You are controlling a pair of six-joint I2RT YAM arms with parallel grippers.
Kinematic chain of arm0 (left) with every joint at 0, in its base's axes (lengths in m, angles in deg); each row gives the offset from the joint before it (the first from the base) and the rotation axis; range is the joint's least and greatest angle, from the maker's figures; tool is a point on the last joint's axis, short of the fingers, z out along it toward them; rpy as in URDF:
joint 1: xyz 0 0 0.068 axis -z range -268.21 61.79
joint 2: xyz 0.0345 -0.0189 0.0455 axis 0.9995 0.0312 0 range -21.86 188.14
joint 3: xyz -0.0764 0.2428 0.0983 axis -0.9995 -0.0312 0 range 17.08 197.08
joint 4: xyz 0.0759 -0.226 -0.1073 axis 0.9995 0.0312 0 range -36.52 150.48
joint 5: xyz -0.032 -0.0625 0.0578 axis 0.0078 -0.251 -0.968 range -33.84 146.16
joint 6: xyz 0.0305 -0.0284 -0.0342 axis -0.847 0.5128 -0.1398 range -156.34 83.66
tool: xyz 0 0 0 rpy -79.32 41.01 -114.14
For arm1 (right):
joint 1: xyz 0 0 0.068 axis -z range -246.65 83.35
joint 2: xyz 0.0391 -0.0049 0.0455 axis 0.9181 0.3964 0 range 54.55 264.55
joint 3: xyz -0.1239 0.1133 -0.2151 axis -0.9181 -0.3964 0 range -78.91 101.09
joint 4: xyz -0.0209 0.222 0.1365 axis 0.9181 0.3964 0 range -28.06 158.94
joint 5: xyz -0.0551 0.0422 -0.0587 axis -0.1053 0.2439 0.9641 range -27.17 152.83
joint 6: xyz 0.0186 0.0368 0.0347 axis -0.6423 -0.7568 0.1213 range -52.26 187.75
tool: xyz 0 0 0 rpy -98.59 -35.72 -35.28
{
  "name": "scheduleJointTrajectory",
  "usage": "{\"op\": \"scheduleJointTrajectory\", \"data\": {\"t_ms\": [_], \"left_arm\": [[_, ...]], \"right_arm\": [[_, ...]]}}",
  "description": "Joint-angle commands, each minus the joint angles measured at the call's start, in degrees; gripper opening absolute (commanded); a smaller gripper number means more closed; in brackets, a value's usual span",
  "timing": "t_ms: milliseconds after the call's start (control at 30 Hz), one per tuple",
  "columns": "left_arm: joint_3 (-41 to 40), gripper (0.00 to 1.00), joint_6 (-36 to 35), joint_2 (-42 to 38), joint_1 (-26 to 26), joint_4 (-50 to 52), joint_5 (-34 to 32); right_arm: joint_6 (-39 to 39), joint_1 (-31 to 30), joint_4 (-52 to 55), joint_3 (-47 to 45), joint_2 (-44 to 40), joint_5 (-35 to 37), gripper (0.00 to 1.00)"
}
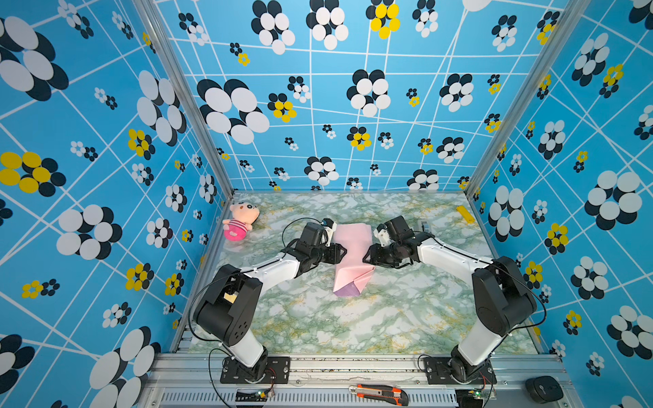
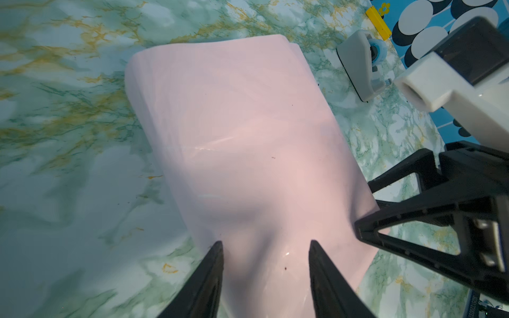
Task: Wrap a gift box in wrapping paper
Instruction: Fold the wrapping paper for the gift box.
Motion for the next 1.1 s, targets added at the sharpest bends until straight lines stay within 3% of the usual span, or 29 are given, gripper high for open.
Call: {"op": "scheduleJointTrajectory", "data": {"t_ms": [0, 333, 433, 567, 700, 867, 933, 1067], "left_arm": [[-1.28, 0.49, 1.58, 1.08, 1.22, -1.86, 1.43], [-2.62, 0.48, 3.73, 0.61, 3.17, -3.87, 1.85], [-1.56, 0.54, 0.41, -1.20, 3.17, -0.60, -1.59], [1.72, 0.59, -10.23, -4.28, 3.26, 5.17, -7.04], [3.40, 0.64, -22.47, -6.54, 3.43, 6.76, -7.00], [4.54, 0.67, -36.21, -7.07, 3.90, 6.88, 2.22], [6.12, 0.67, -45.02, -5.76, 4.67, 10.41, 7.88], [8.75, 0.69, -58.76, -2.13, 7.31, 15.92, 8.28]], "right_arm": [[1.84, -0.41, 3.13, 1.21, 0.34, 1.75, 0.53], [2.61, -0.46, 3.83, 1.28, -1.19, 0.68, 0.58], [2.93, -0.46, 5.36, 1.87, -1.24, 3.43, 0.58], [3.13, -0.44, 5.83, 2.24, -1.39, 4.60, 0.60], [2.87, -0.29, 4.90, 1.98, -4.16, 5.88, 0.66], [1.95, 0.82, 4.21, 0.85, -9.50, 7.13, 0.67], [0.39, 1.50, 3.19, -1.46, -12.86, 7.86, 0.67], [-4.69, 2.28, -1.65, -9.83, -20.49, 8.99, 0.62]]}}
